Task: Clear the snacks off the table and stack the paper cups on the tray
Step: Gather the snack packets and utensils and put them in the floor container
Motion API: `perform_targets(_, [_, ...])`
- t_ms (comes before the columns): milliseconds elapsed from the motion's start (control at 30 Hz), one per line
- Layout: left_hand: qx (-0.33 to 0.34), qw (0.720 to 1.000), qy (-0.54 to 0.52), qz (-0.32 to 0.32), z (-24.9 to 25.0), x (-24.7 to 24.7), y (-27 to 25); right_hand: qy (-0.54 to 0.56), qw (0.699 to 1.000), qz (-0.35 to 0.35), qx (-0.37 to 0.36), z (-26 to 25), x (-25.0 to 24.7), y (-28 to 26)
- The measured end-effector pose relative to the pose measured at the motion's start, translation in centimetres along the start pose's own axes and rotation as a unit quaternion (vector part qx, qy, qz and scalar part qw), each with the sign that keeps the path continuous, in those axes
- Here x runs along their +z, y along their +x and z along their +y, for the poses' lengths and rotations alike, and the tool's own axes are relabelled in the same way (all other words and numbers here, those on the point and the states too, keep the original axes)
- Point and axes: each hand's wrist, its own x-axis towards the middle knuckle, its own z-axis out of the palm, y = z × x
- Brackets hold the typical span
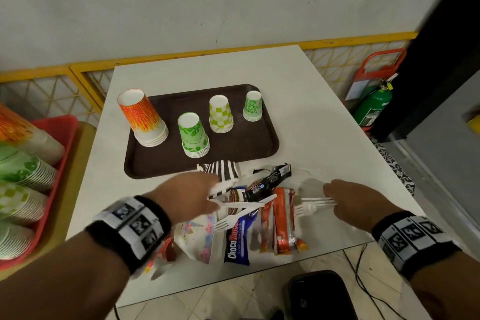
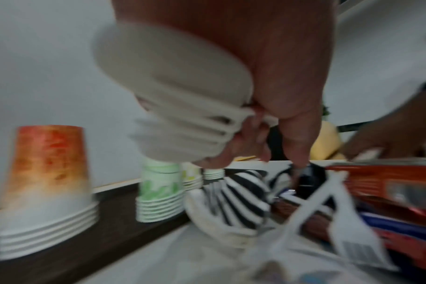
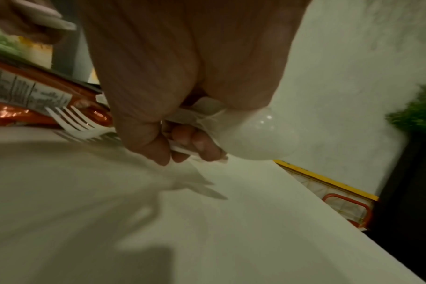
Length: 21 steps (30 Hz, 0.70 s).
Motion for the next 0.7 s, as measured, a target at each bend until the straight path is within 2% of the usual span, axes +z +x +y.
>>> perform_targets(133, [0.042, 0.999, 0.034, -0.003, 4.2, 3.1, 1.6, 0.007, 0.998, 0.04, 0.046, 1.5, 0.1, -1.0])
perform_targets(300, [0.039, 0.999, 0.034, 0.013, 6.6, 4.8, 3.0, 0.029, 0.996, 0.039, 0.071, 2.3, 0.1, -2.2])
perform_targets(400, [0.03, 0.999, 0.032, 0.007, 6.6, 5.1, 3.5, 0.074, 0.991, 0.047, 0.1, 2.8, -0.3, -2.8])
perform_targets(467, [0.025, 0.999, 0.04, 0.008, 6.4, 5.1, 3.8, 0.164, 0.976, 0.051, 0.137, 3.1, -0.9, -3.1])
perform_targets(600, [0.014, 0.999, 0.03, 0.032, 5.8, 4.6, 4.0, 0.413, 0.884, 0.089, 0.202, 3.2, -1.3, -3.7])
perform_targets(633, [0.007, 0.999, 0.021, 0.039, 5.5, 4.3, 3.9, 0.468, 0.849, 0.106, 0.222, 3.1, -1.2, -3.9])
perform_targets(700, [-0.014, 0.998, -0.002, 0.056, 5.0, 2.9, 3.3, 0.605, 0.745, 0.139, 0.245, 3.1, -1.0, -4.3])
